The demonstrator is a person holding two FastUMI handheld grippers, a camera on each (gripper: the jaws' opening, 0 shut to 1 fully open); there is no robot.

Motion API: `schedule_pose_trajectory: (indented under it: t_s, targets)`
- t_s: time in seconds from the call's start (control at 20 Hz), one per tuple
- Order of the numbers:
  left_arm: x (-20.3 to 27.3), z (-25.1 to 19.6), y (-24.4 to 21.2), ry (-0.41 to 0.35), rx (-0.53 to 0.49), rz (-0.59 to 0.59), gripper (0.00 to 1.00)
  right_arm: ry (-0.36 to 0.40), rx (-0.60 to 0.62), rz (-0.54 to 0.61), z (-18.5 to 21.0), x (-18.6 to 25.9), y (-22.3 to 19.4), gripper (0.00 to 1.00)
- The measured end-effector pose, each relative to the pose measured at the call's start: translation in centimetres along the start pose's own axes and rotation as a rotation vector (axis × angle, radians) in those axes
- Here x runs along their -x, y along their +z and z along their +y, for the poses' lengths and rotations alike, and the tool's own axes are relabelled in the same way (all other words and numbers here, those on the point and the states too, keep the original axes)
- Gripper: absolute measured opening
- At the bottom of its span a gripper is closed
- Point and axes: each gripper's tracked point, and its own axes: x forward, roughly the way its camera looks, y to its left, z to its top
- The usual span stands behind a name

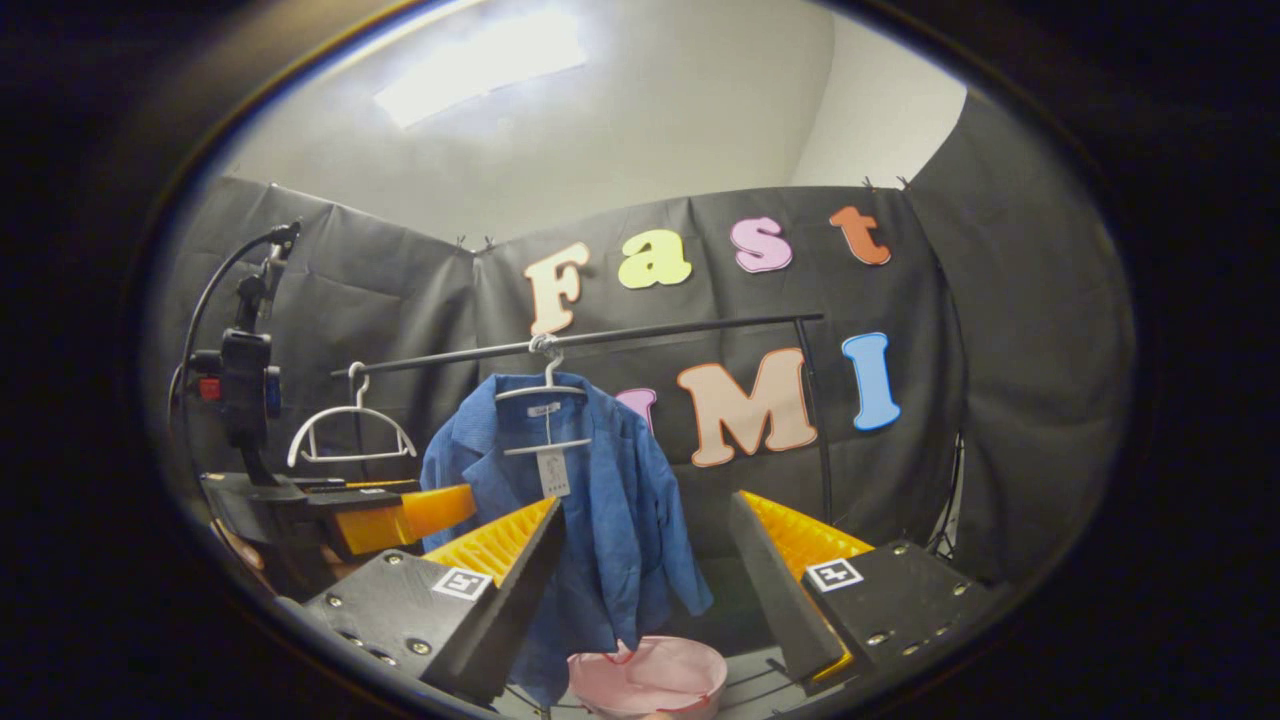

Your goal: Grasp the clothes on the hanger with both hands and then place them into the laundry hamper below.

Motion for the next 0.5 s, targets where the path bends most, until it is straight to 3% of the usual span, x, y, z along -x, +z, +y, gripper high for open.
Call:
schedule_pose_trajectory:
  t_s: [0.25,0.5]
  targets:
    - [-1.6,0.5,-1.1,0.021,0.016,0.030,0.94,0.020,0.000,-0.001,0.8,-0.2,-0.1,0.98]
    - [-4.2,2.7,-1.1,0.117,-0.004,-0.019,0.95,0.027,0.005,0.017,1.1,-1.0,-1.3,0.98]
